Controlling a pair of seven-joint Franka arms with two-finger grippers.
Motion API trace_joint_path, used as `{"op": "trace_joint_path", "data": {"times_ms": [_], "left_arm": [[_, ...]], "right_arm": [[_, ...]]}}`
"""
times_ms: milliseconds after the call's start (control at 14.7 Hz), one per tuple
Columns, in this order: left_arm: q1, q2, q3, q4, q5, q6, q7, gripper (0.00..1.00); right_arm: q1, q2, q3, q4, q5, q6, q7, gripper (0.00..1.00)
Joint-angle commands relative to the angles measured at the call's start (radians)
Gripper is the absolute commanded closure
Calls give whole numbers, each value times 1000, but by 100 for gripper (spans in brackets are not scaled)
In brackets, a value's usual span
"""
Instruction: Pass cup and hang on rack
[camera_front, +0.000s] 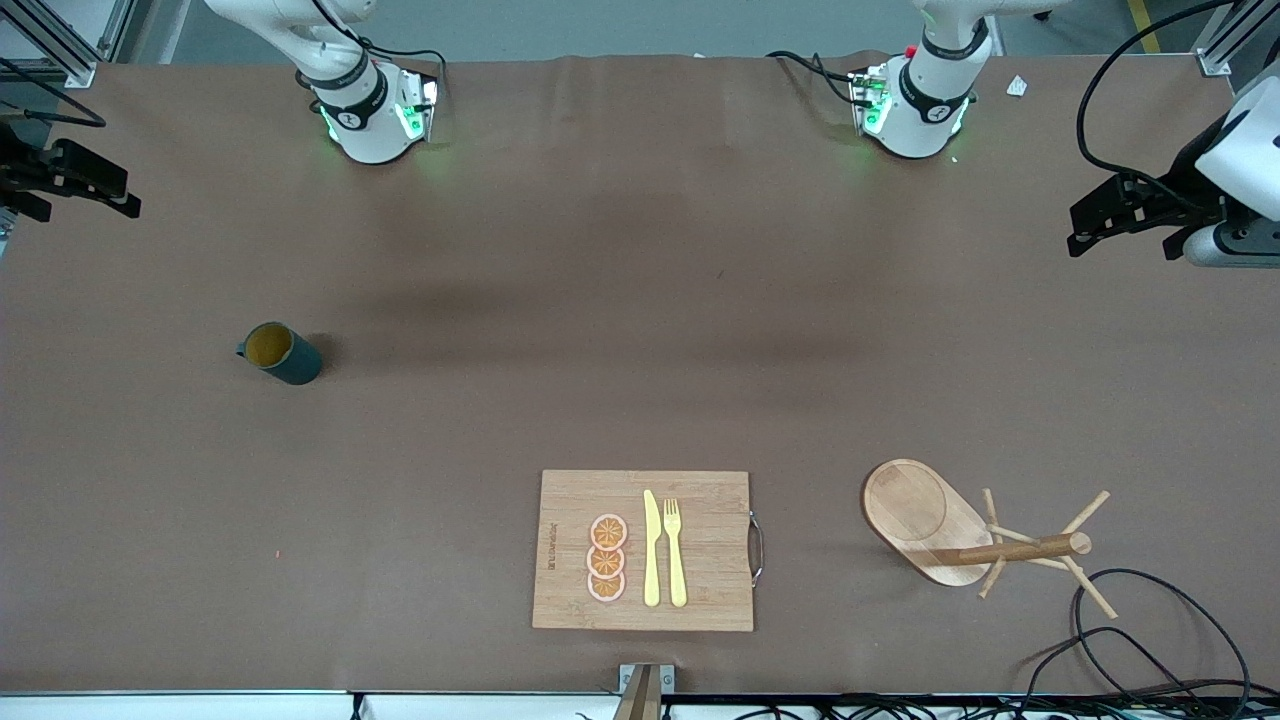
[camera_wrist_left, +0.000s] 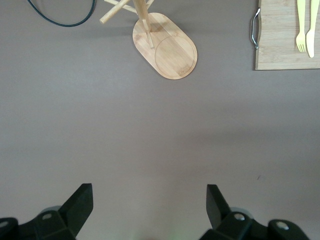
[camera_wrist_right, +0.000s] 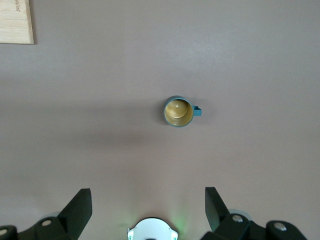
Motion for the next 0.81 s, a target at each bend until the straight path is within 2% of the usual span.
{"op": "trace_joint_path", "data": {"times_ms": [0, 747], "left_arm": [[8, 0, 0, 14, -8, -18, 6, 0], [-4, 9, -7, 3, -9, -20, 6, 0]], "right_arm": [[-2, -18, 4, -15, -11, 5, -12, 0], [-2, -18, 5, -12, -11, 6, -12, 0]]}}
